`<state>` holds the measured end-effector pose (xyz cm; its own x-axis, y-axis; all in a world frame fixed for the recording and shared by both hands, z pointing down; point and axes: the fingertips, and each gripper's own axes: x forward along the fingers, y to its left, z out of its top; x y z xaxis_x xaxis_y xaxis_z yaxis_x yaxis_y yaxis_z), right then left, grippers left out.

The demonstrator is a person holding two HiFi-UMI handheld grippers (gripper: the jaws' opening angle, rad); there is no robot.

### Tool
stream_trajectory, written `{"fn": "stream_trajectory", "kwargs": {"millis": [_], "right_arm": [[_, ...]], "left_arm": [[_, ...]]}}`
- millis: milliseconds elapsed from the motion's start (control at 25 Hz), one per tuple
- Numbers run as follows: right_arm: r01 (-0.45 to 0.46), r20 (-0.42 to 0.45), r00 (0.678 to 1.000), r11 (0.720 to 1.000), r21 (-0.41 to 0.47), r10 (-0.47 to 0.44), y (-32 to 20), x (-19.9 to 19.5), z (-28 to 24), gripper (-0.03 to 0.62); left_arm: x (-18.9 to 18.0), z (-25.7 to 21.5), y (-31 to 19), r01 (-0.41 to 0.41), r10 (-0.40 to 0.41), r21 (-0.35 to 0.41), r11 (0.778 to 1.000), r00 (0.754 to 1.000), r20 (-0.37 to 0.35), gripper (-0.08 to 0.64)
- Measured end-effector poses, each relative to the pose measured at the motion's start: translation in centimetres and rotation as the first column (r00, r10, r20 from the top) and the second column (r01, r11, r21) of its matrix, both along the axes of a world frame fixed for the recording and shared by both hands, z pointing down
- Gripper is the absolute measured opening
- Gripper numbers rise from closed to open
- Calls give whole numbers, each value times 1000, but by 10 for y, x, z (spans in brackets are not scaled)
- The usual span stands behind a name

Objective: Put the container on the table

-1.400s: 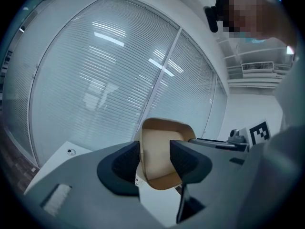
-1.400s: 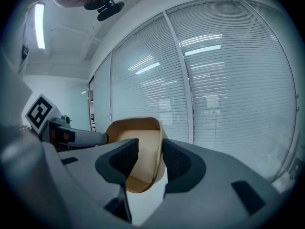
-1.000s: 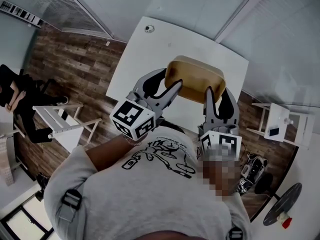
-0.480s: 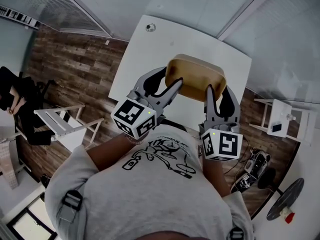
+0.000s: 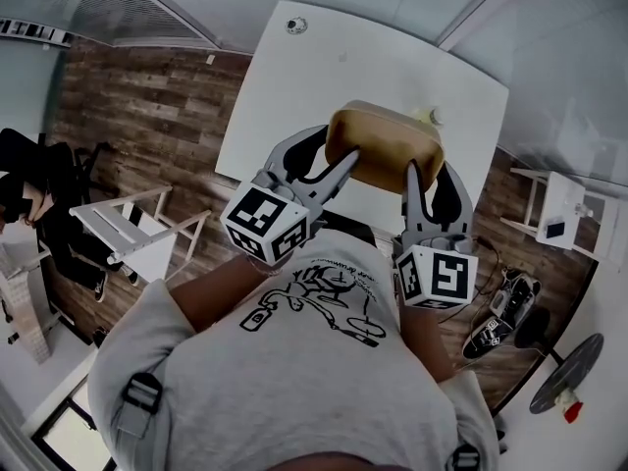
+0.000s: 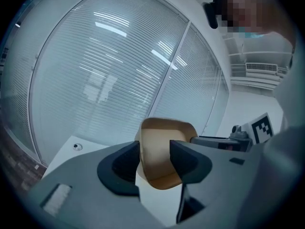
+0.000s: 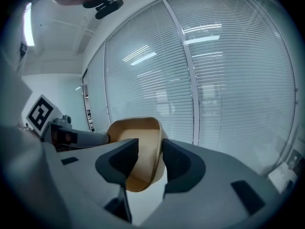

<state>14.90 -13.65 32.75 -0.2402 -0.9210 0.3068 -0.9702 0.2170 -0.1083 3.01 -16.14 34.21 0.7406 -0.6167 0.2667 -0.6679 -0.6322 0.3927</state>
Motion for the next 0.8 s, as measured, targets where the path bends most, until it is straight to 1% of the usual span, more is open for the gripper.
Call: {"fn": "stream_trajectory", "kwargs": {"millis": [160, 320, 560, 800], "right_arm": [[0, -1, 1000, 1000, -17, 0, -1, -2, 9, 149], [-4, -3, 1000, 999, -39, 4, -7, 2, 23, 149], [-11, -4, 1000, 996, -89, 11, -10, 4, 54, 149], [-9, -11, 1000, 989, -145, 7, -14, 8, 88, 149]], "left_arm": [[-1, 6, -4, 3, -3, 19, 1000, 1000, 26, 189], [3, 19, -10, -9, 8, 14, 1000, 999, 49, 189], [5, 47, -10, -30, 30, -10, 1000, 996, 83, 189], [10, 80, -15, -41, 46, -51, 998, 993, 110, 189]]}}
